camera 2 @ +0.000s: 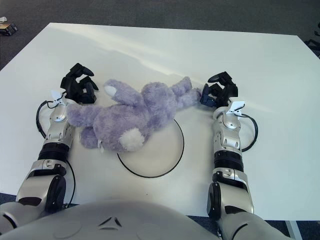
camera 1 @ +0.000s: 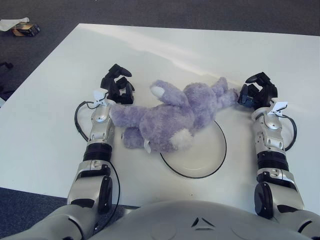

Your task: Put the doll into the plate.

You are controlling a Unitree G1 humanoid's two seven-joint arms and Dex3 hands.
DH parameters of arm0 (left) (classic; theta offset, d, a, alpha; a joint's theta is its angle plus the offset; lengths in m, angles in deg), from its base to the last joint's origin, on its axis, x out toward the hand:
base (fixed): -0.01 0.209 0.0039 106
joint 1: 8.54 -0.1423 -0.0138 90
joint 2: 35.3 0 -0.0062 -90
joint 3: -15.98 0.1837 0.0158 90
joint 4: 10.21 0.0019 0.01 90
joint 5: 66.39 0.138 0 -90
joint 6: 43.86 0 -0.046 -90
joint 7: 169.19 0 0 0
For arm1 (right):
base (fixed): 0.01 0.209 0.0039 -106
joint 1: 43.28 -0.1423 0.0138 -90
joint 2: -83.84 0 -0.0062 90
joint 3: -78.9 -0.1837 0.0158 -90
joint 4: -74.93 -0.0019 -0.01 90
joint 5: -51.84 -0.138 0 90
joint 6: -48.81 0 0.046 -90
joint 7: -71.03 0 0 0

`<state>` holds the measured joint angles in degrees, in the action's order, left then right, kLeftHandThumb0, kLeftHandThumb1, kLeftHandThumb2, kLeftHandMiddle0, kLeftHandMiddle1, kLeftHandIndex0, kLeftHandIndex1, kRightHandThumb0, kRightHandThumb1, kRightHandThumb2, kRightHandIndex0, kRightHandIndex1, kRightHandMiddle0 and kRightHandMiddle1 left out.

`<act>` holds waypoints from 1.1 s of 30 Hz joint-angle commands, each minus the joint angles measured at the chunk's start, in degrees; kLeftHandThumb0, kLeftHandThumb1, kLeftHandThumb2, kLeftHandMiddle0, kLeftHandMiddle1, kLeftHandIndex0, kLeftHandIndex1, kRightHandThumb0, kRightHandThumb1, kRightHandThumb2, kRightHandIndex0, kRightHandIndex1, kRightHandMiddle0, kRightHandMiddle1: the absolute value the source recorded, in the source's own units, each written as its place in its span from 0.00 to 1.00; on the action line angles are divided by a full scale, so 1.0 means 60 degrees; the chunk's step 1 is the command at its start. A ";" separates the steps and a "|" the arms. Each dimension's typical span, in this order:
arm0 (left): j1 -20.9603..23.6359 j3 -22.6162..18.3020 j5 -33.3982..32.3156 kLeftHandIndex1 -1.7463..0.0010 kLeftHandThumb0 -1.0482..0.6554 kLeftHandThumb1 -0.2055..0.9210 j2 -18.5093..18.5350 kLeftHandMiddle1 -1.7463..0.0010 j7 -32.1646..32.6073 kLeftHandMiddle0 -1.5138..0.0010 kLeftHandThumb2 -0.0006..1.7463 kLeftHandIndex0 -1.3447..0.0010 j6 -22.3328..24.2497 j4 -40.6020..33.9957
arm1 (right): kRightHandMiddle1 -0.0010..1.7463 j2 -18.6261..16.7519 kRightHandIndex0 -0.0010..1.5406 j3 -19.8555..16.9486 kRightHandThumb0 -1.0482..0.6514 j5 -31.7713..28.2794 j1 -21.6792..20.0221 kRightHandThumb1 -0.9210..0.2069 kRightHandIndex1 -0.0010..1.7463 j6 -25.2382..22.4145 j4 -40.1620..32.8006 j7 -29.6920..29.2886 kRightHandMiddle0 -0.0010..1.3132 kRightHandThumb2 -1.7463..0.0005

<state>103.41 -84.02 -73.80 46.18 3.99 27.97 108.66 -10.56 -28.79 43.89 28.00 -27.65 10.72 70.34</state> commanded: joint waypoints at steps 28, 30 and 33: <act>-0.0153 0.0034 -0.0123 0.05 0.61 0.22 0.0087 0.00 -0.0503 0.44 0.92 0.55 -0.0111 0.0256 | 0.87 -0.0349 0.57 0.0032 0.61 0.0080 -0.0036 0.85 1.00 0.0162 0.0301 -0.1125 0.57 0.06; -0.0154 0.0032 -0.0129 0.05 0.61 0.23 0.0084 0.00 -0.0517 0.44 0.92 0.56 -0.0112 0.0259 | 0.87 -0.0340 0.57 0.0058 0.61 0.0087 -0.0029 0.85 1.00 0.0180 0.0321 -0.1102 0.58 0.06; -0.0157 0.0028 -0.0139 0.05 0.61 0.23 0.0082 0.00 -0.0562 0.44 0.92 0.56 -0.0127 0.0273 | 0.86 -0.0326 0.58 0.0117 0.61 0.0107 -0.0013 0.85 1.00 0.0212 0.0352 -0.1040 0.59 0.06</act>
<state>103.41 -83.98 -74.46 46.57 1.35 27.81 109.51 -11.51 -28.65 44.36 27.28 -26.28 12.08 63.76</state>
